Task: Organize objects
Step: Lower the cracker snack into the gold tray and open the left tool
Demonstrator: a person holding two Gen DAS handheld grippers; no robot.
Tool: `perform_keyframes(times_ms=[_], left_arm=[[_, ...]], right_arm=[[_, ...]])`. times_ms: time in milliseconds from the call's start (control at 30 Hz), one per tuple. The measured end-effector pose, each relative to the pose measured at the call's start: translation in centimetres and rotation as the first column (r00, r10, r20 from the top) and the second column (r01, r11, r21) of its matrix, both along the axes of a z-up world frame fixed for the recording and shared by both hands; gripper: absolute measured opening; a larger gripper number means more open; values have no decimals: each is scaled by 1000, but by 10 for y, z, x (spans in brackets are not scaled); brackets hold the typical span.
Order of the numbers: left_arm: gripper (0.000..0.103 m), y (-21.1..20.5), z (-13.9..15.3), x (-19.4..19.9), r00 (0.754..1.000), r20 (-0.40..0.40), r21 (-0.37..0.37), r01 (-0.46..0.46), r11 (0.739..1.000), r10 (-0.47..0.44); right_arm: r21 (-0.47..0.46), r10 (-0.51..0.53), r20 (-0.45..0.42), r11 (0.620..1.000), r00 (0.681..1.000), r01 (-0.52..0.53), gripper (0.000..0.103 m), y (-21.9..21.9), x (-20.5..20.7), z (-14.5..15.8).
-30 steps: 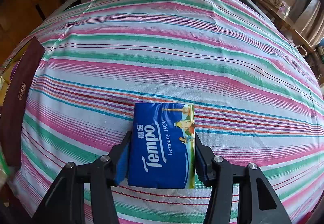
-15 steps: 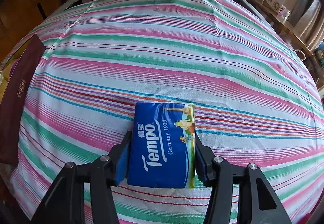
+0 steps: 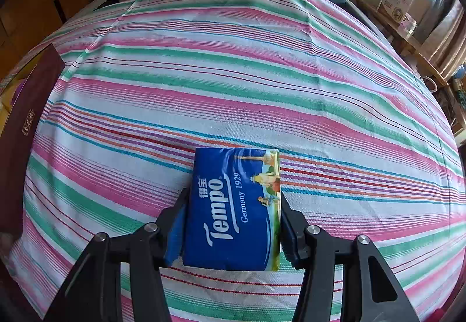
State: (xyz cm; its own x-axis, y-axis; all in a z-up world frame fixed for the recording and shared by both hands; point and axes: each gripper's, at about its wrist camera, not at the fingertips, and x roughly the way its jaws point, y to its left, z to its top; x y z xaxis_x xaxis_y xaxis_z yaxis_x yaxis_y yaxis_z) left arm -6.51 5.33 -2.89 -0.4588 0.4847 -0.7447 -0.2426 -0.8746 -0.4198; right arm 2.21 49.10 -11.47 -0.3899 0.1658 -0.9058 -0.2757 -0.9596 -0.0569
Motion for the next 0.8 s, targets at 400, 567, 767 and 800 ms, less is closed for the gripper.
perform_keyframes(times_ms=[400,567,767,800], left_arm=[[43,78,-22,-72,990,-32,-214,130,968,-140],[43,85,-53,-103,993,49,-294,116,949,-106],[46,69,-38,-96,997,32,-263,82,961,-76],[46,66,-32,-92,997,17,-267,74,961,-73]], right_arm=[[3,4,3,1000,1000,-4,55,3,-5,-1],[4,5,5,1000,1000,-5,55,4,-6,-2],[5,5,3,1000,1000,-5,55,2,-5,-2],[6,4,3,1000,1000,-4,55,1,-4,-1]])
